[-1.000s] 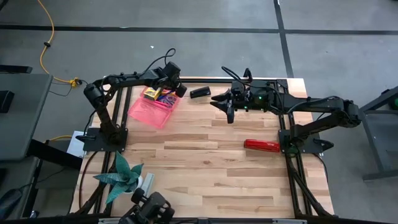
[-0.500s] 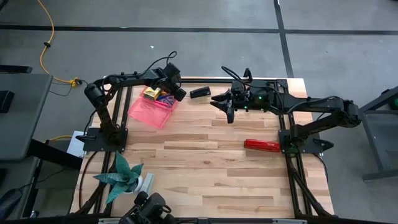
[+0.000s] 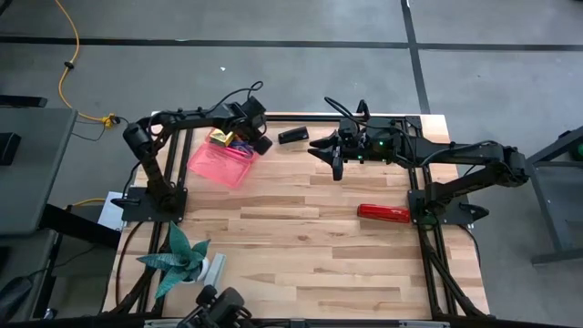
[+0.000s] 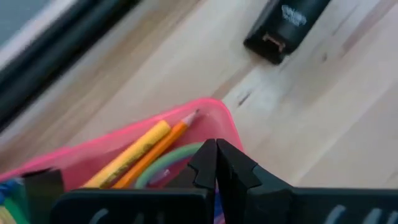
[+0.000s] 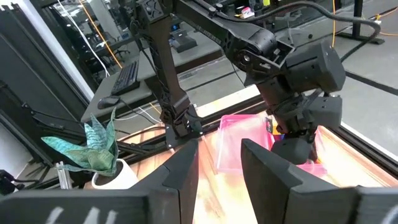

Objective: Pack school essentials
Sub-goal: Put the blue pen into the pink supply box, then return to Home Position

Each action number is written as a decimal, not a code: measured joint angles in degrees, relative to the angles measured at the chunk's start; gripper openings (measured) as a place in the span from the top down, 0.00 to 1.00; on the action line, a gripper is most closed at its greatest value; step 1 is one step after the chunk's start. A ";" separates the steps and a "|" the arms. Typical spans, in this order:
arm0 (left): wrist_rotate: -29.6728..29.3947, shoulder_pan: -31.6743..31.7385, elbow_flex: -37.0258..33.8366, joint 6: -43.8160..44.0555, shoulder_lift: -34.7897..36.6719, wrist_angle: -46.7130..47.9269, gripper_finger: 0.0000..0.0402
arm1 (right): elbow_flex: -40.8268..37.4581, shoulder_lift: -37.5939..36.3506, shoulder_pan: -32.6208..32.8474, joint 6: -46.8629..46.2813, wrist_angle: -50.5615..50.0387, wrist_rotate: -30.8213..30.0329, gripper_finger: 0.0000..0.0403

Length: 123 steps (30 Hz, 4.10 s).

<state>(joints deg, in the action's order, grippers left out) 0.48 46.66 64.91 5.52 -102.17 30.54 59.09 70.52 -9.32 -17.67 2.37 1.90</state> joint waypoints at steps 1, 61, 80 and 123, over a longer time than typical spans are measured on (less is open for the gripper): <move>-0.01 -0.14 0.04 -0.15 0.19 -0.11 1.00 | 0.00 0.00 0.00 0.06 -0.01 -0.01 0.72; 3.99 -41.18 -50.31 10.46 82.66 -48.40 1.00 | 0.00 -10.56 0.00 5.93 -6.54 1.70 0.99; 0.17 -41.52 -64.22 14.45 101.96 -40.24 1.00 | 0.00 -11.66 0.00 -2.43 -16.75 6.28 1.00; -0.73 -41.54 -64.20 16.85 101.72 -37.59 1.00 | -55.57 -70.43 12.70 -4.55 -0.72 -7.02 1.00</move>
<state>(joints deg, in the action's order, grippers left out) -0.25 5.13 0.71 22.37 -0.45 -7.05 3.52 0.09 3.38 -22.23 1.65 -5.13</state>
